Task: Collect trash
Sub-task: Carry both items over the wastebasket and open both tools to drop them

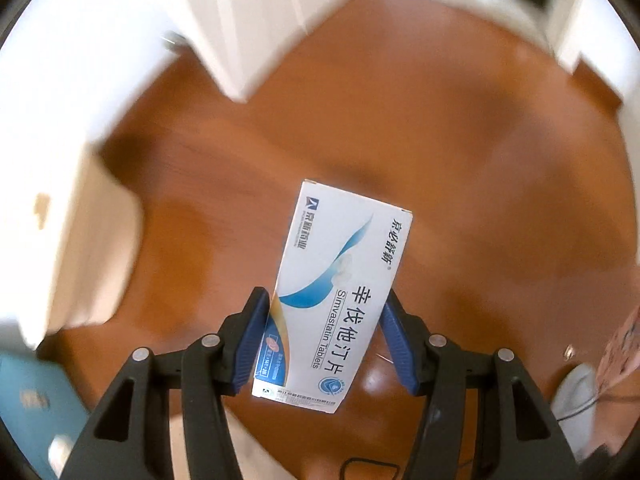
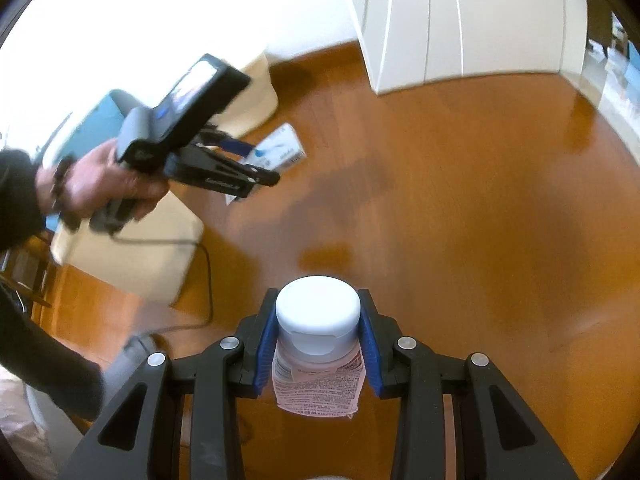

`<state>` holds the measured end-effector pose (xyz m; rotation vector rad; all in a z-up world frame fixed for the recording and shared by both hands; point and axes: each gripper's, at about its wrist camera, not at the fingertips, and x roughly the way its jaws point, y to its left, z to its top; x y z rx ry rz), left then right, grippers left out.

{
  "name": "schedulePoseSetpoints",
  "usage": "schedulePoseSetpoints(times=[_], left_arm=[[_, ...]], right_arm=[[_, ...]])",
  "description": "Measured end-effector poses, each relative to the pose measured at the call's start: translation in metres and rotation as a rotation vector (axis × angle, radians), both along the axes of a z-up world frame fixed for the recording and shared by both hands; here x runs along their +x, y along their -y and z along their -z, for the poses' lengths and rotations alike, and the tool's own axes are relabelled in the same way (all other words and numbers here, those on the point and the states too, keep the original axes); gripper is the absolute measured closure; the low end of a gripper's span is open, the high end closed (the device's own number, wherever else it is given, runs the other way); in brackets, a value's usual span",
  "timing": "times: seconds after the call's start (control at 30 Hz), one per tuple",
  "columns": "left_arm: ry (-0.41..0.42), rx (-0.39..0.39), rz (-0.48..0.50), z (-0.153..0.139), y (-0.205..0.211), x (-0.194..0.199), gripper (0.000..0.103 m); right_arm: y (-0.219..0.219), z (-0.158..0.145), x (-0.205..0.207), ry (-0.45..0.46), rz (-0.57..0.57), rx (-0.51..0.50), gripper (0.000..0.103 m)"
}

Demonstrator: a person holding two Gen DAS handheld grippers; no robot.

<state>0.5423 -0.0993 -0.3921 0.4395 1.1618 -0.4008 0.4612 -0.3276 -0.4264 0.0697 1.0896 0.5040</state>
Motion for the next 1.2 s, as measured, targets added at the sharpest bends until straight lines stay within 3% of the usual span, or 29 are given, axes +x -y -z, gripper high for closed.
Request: schedulePoseSetpoints(times=[0.17, 0.3, 0.37, 0.53, 0.8, 0.87, 0.9, 0.93, 0.97, 1.2], left_arm=[[0.135, -0.025, -0.168, -0.107, -0.058, -0.056, 0.048], [0.200, -0.023, -0.299, -0.166, -0.117, -0.091, 0.047], [0.207, -0.037, -0.366, -0.178, -0.149, -0.106, 0.047], [0.175, -0.049, -0.472, -0.179, -0.218, -0.124, 0.047], [0.047, -0.028, -0.597, -0.125, -0.275, -0.125, 0.047], [0.025, -0.063, -0.612, -0.113, -0.284, -0.127, 0.046], [0.009, -0.081, -0.616, -0.113, -0.288, -0.130, 0.041], [-0.011, -0.085, -0.622, -0.112, -0.292, -0.133, 0.024], [-0.036, -0.090, -0.634, -0.107, -0.296, -0.132, 0.018], [0.021, -0.150, -0.709, -0.146, -0.330, -0.145, 0.018]], right_arm=[[-0.019, -0.098, -0.030, 0.072, -0.027, -0.036, 0.064], [-0.045, -0.179, -0.052, 0.148, -0.057, -0.064, 0.064], [-0.058, -0.204, -0.059, 0.178, -0.075, -0.083, 0.064], [-0.104, -0.257, -0.079, 0.237, -0.139, -0.104, 0.064], [-0.156, -0.279, -0.096, 0.234, -0.186, -0.109, 0.064], [-0.163, -0.280, -0.097, 0.228, -0.193, -0.107, 0.064], [-0.166, -0.283, -0.100, 0.226, -0.196, -0.105, 0.064], [-0.170, -0.282, -0.099, 0.224, -0.199, -0.104, 0.064], [-0.175, -0.282, -0.097, 0.222, -0.203, -0.104, 0.064], [-0.225, -0.283, -0.084, 0.222, -0.243, -0.077, 0.064]])
